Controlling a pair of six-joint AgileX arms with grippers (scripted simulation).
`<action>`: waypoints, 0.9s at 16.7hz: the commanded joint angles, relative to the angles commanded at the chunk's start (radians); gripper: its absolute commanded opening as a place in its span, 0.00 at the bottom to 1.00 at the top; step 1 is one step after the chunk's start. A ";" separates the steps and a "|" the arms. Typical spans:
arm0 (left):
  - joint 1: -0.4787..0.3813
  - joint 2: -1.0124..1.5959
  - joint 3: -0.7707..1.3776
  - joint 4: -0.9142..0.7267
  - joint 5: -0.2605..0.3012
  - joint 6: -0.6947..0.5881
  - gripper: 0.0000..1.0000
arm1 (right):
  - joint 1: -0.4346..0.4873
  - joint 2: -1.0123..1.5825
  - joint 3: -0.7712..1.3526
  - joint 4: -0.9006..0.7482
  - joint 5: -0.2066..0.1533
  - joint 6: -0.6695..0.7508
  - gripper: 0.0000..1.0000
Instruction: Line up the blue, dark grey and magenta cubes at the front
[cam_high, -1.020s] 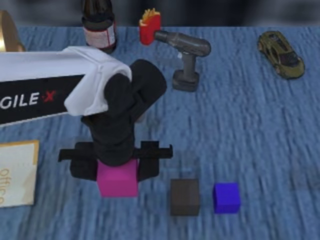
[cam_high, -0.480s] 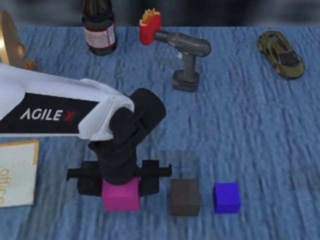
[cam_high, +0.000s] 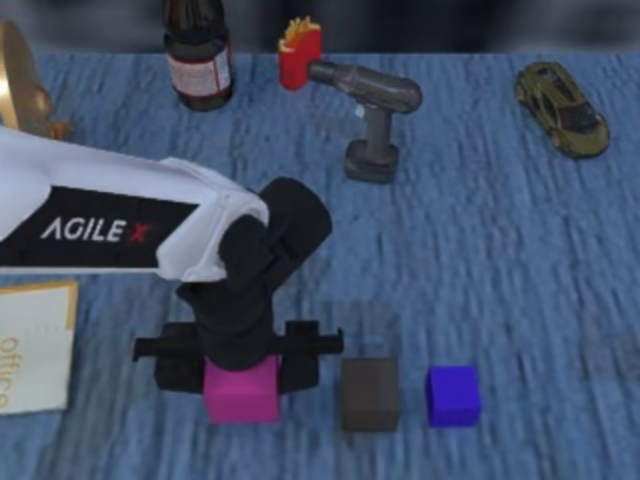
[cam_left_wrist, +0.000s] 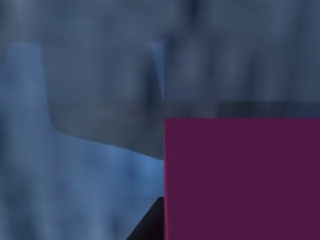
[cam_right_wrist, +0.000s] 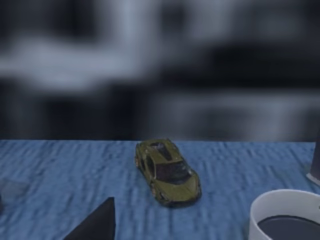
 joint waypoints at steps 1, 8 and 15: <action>0.000 0.000 0.000 0.000 0.000 0.000 0.53 | 0.000 0.000 0.000 0.000 0.000 0.000 1.00; 0.000 0.000 0.000 0.000 0.000 0.000 1.00 | 0.000 0.000 0.000 0.000 0.000 0.000 1.00; 0.000 0.000 0.000 0.000 0.000 0.000 1.00 | 0.000 0.000 0.000 0.000 0.000 0.000 1.00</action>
